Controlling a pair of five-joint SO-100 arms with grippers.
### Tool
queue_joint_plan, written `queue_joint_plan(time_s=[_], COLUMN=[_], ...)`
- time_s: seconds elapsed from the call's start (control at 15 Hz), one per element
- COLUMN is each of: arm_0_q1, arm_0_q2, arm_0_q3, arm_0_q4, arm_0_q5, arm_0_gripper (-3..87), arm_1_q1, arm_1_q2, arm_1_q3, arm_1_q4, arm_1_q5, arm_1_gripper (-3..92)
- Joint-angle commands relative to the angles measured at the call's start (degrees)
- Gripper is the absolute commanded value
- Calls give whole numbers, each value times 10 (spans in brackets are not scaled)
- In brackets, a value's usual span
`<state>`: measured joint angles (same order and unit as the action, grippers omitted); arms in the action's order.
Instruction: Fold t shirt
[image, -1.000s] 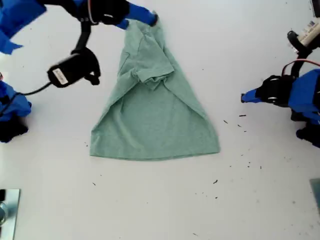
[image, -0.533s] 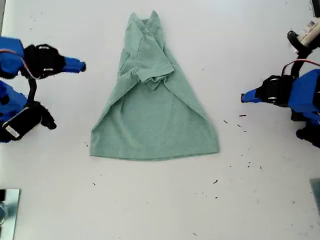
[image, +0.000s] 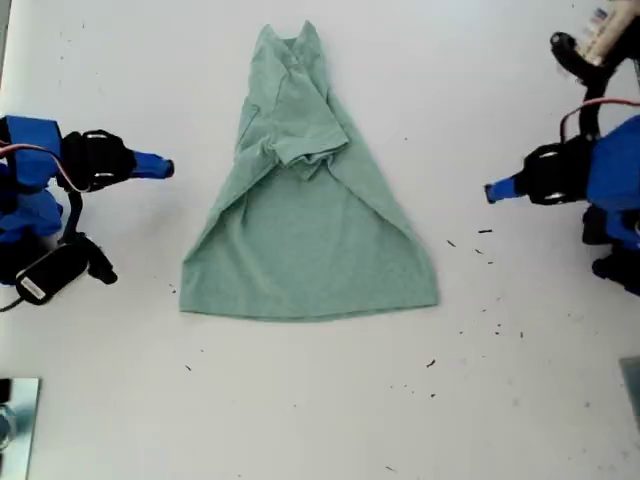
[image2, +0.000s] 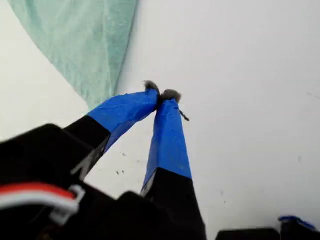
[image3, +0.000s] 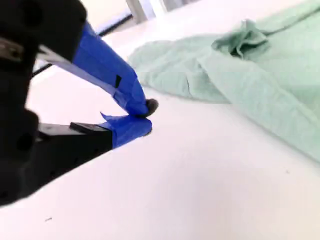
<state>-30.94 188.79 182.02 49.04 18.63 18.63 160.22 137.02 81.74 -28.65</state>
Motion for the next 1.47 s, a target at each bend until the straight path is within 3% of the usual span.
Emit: queue_joint_plan(time_s=[0.0,0.07,0.13,0.33,0.73,0.93,1.13,1.2,1.27,1.4], arm_0_q1=[7,8,8,9,7,7,6,6,6,6], arm_0_q2=[27,25,25,28,33,33,33,33,33,32], arm_0_q3=[11,11,12,14,15,16,16,16,16,16], arm_0_q4=[9,8,8,8,7,6,6,6,6,6], arm_0_q5=[-4,-4,-4,-3,1,3,4,4,4,4], arm_0_gripper=[-1,-1,-1,-1,-1,-1,-1,-1,-1,-1], arm_1_q1=[-38,-47,-52,-69,-133,-145,-149,-148,-144,-142], arm_1_q2=[-340,-395,-408,-403,-419,-438,-507,-515,-514,-514], arm_1_q3=[-453,-533,-552,-531,-334,-200,-153,-134,-115,-105], arm_1_q4=[151,174,170,157,-35,-178,-248,-271,-290,-287], arm_1_q5=[-86,-117,-123,-106,-59,-37,-25,-25,-27,-32], arm_1_gripper=[24,27,162,289,301,287,276,221,19,-8])
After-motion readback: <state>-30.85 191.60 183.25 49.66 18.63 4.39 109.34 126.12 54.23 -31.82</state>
